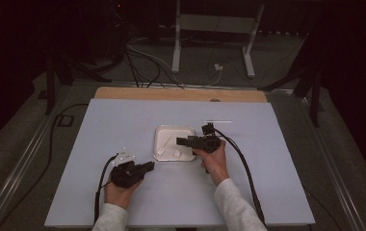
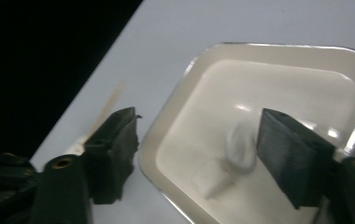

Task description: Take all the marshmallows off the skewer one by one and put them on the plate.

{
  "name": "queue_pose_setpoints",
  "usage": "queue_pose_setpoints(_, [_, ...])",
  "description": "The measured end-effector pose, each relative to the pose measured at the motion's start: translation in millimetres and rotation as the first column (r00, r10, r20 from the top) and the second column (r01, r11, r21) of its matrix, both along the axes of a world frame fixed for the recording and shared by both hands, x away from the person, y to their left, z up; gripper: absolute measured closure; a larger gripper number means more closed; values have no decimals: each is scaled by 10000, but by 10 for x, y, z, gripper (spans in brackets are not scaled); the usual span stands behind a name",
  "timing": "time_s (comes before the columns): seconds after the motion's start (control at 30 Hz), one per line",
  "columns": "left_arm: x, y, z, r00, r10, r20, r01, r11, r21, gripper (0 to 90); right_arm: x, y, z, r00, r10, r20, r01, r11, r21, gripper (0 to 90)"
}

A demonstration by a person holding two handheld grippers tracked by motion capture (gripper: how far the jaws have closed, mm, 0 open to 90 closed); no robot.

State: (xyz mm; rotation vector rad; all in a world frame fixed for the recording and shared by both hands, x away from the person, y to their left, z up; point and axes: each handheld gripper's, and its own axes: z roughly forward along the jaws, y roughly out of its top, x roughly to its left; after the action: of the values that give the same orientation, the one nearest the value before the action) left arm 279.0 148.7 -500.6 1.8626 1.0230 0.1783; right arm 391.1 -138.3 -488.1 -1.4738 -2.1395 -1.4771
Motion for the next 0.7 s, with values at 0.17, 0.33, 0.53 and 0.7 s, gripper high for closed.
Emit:
queue_pose_setpoints(0.17, [11,-67,-12,9999,-139,-31,139,9999,66,900,-15,34,35,9992,278,283,-280,9996,76,185])
queue_pose_setpoints(0.33, [11,-73,-11,9999,-105,11,105,9999,-11,900,-59,72,61,9982,519,293,-527,9982,292,183])
queue_pose_setpoints(0.53, [9,-85,-2,9999,-125,41,126,9998,-127,900,-126,164,48,9950,1001,39,-1001,9923,729,210])
queue_pose_setpoints(0.7, [8,-90,7,9999,-103,98,105,9998,-188,900,-171,232,45,9911,1325,-114,-1305,9852,1108,225])
